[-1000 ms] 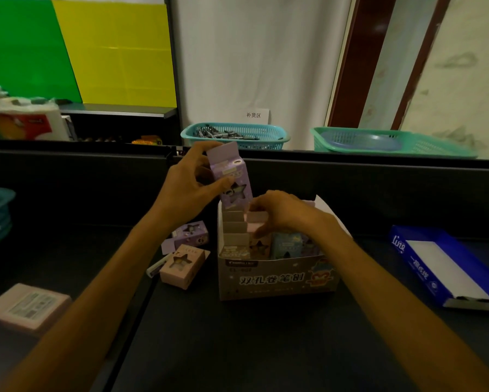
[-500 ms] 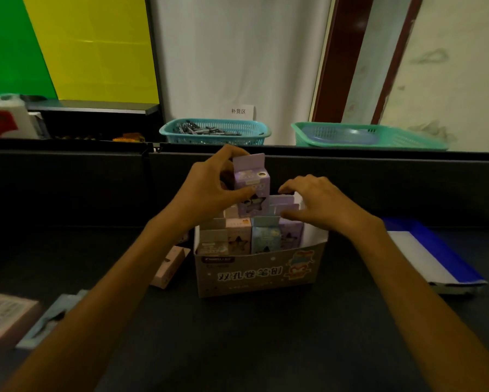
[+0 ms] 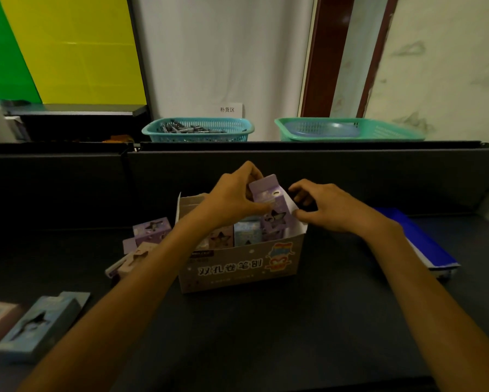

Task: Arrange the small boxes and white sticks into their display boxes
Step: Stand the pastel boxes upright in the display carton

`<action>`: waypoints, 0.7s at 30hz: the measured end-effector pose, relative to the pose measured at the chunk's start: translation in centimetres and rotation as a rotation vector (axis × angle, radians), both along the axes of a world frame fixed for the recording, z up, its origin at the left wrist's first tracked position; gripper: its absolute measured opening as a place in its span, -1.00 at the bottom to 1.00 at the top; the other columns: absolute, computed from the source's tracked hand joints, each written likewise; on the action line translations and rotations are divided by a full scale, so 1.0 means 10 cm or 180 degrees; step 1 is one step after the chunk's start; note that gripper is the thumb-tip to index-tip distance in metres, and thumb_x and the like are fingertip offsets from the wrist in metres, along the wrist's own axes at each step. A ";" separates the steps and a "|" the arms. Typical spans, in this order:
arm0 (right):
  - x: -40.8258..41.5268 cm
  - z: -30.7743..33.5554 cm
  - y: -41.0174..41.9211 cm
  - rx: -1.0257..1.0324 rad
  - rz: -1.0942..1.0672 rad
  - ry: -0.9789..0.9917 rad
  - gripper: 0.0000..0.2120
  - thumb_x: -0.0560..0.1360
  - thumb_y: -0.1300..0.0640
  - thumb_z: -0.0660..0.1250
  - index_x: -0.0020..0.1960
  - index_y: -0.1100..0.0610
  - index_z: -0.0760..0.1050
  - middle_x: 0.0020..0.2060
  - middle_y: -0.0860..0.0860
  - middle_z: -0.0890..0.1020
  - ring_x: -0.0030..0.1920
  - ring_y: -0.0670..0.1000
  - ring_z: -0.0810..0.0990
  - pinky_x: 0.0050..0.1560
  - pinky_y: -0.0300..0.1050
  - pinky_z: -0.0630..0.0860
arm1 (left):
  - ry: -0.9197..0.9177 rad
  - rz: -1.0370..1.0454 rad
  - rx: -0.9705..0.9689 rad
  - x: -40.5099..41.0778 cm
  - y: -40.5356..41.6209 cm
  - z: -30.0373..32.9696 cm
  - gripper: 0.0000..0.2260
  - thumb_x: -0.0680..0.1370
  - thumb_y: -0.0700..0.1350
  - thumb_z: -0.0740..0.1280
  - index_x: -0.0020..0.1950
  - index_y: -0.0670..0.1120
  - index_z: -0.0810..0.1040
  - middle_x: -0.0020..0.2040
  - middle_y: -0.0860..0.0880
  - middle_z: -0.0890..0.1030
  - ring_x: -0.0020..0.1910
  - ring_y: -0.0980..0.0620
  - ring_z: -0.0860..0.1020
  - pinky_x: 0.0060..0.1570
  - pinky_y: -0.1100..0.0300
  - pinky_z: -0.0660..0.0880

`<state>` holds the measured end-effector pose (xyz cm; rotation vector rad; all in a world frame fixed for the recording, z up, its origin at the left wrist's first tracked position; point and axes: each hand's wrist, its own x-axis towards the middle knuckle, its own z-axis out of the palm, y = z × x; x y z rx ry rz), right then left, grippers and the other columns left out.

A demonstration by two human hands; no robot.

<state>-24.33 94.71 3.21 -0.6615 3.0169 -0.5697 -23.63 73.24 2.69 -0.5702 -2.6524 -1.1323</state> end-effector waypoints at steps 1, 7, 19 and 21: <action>0.00 0.00 0.00 -0.0009 0.0005 -0.0008 -0.51 0.49 0.00 0.36 0.37 -0.09 0.28 0.22 -0.05 0.51 0.17 -0.06 0.51 0.18 0.05 0.52 | -0.0041 0.0015 -0.0063 -0.02 0.01 -0.03 -0.57 0.36 -0.09 0.52 0.13 -0.04 0.39 0.02 -0.01 0.60 -0.09 0.13 0.60 -0.10 0.20 0.60; 0.01 0.00 -0.04 0.0001 0.0018 -0.0010 -0.51 0.50 0.05 0.36 0.37 -0.09 0.27 0.21 -0.04 0.52 0.16 -0.05 0.52 0.17 0.04 0.53 | -0.0006 0.0124 -0.0658 -0.10 0.13 -0.17 -0.54 0.37 -0.03 0.50 0.16 0.00 0.36 0.08 -0.01 0.54 -0.06 0.11 0.52 -0.21 0.31 0.51; 0.04 -0.02 -0.09 0.0063 -0.0017 0.0238 -0.50 0.48 -0.01 0.37 0.37 -0.06 0.30 0.29 -0.03 0.46 0.25 -0.02 0.45 0.24 0.08 0.47 | 0.0173 0.0049 -0.1646 -0.07 0.31 -0.18 -0.57 0.44 0.04 0.43 0.21 -0.04 0.37 0.14 -0.05 0.51 0.06 0.02 0.47 -0.07 0.20 0.38; 0.04 -0.02 -0.09 0.0106 -0.0038 0.0250 -0.49 0.48 -0.01 0.37 0.38 -0.06 0.29 0.31 -0.04 0.44 0.27 -0.01 0.43 0.26 0.08 0.46 | 0.0093 0.0005 -0.1531 -0.08 0.30 -0.18 -0.59 0.44 0.04 0.43 0.19 -0.04 0.39 0.13 -0.03 0.52 0.01 0.07 0.45 -0.09 0.24 0.36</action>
